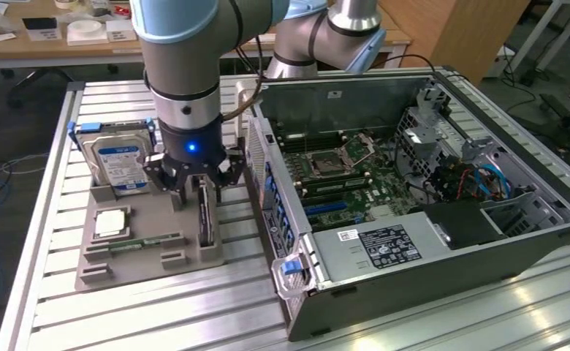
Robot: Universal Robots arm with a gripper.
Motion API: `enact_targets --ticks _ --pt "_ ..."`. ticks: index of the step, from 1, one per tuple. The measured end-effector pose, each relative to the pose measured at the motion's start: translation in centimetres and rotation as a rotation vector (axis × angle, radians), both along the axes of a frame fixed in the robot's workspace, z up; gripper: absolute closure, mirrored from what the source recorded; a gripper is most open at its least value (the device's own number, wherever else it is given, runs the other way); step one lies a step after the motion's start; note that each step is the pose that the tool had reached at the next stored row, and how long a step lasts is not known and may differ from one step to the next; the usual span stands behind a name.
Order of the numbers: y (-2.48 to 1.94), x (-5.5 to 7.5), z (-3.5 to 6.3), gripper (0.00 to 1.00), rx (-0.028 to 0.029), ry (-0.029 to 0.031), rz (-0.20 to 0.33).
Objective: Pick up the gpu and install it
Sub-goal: 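Pick up the gpu and move the gpu toward the slot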
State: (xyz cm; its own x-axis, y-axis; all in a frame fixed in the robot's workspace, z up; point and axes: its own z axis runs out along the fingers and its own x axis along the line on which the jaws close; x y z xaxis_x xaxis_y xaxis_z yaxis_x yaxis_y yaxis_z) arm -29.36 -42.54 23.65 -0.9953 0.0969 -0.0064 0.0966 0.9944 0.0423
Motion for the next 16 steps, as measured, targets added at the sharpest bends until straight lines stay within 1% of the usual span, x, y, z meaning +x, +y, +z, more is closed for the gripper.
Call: enact_targets --ticks 6,13,14,16 --pt "-0.01 0.1 -1.05 0.41 -0.0001 0.0001 -0.036" --pt "-0.01 0.1 -2.3 0.41 -0.0002 0.0001 -0.04" --pt "-0.01 0.2 -2.3 0.41 -0.0013 0.0001 -0.04" --pt "-0.01 0.2 -2.31 0.41 -0.0013 0.0001 -0.04"
